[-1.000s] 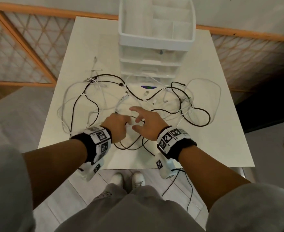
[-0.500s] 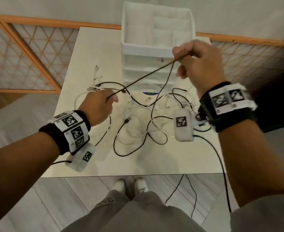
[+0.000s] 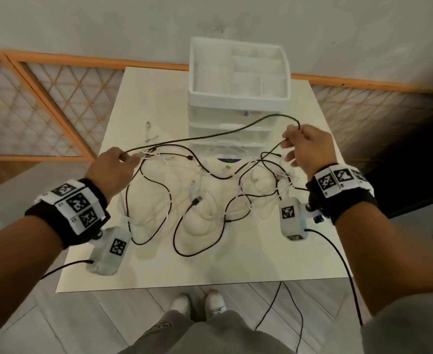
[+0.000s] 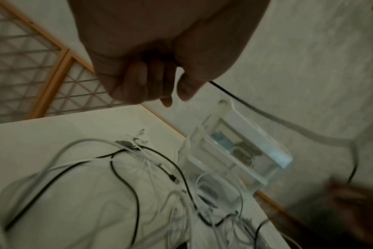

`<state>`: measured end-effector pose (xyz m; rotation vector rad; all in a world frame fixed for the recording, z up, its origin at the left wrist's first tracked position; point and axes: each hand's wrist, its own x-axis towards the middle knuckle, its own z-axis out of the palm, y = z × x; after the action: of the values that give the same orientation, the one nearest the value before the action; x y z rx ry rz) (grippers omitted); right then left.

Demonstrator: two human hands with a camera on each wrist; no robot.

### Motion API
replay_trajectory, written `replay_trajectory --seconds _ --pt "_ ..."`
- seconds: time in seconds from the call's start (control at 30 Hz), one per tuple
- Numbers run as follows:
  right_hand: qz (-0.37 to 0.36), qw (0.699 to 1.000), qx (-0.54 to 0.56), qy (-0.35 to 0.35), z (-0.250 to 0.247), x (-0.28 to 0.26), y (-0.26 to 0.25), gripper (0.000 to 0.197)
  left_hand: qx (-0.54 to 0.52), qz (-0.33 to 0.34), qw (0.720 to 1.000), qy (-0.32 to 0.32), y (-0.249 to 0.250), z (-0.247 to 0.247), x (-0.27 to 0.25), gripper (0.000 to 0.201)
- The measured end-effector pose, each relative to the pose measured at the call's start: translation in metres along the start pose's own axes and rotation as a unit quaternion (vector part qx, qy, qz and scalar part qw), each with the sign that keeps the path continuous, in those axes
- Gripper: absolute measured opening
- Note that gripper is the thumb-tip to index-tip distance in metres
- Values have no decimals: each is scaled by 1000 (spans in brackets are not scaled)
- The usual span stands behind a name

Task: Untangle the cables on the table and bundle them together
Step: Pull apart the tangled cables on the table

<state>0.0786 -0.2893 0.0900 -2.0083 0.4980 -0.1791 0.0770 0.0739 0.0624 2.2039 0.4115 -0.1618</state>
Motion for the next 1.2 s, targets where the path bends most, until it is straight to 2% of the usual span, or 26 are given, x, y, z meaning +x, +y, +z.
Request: replay_trajectory --seconds 0.1,0.17,0.23,0.3,0.4,0.47,0.57,0.67,0.73,0.83,0.9,1.0,1.07,1.13,1.2 --pt "-132 976 168 52 -5 -16 -75 20 -3 23 998 -52 -3 17 -6 35" --pt "-169 951 254 53 -11 -27 -113 23 -40 14 996 -79 2 25 -9 41" --pt "-173 948 262 44 -10 -33 -129 16 -65 11 992 -105 8 32 -12 51" --pt "-171 961 211 43 0 -36 -124 11 -47 34 991 -123 13 37 -12 49" --pt "-169 981 89 32 15 -39 -100 7 -32 71 986 -144 20 38 -11 36" --pt "-152 986 47 42 19 -37 -80 12 -50 82 985 -144 27 35 -7 28" --pt "-146 988 23 39 19 -30 -55 10 -83 123 979 -137 46 26 -6 3" --pt "-120 989 83 35 12 -14 -45 6 -88 152 971 -162 64 26 -9 26" --pt "-114 985 115 54 -2 1 -49 19 -67 152 969 -180 73 33 -12 33" --pt "-149 974 147 89 -28 29 -63 34 -99 107 974 -176 77 49 -8 51" --pt "-190 963 150 117 -45 46 -72 41 -93 95 979 -153 78 58 -6 47" --pt "-233 957 91 144 -64 63 -72 49 -66 117 981 -138 77 66 -7 38" --pt "-224 966 7 126 -66 70 -55 62 -77 128 981 -127 76 68 -7 31" --pt "-158 976 -138 52 -62 73 -24 79 -99 131 980 -113 77 68 -5 27" --pt "-61 957 -280 -52 -55 68 9 87 -120 143 976 -108 79 68 -4 27"
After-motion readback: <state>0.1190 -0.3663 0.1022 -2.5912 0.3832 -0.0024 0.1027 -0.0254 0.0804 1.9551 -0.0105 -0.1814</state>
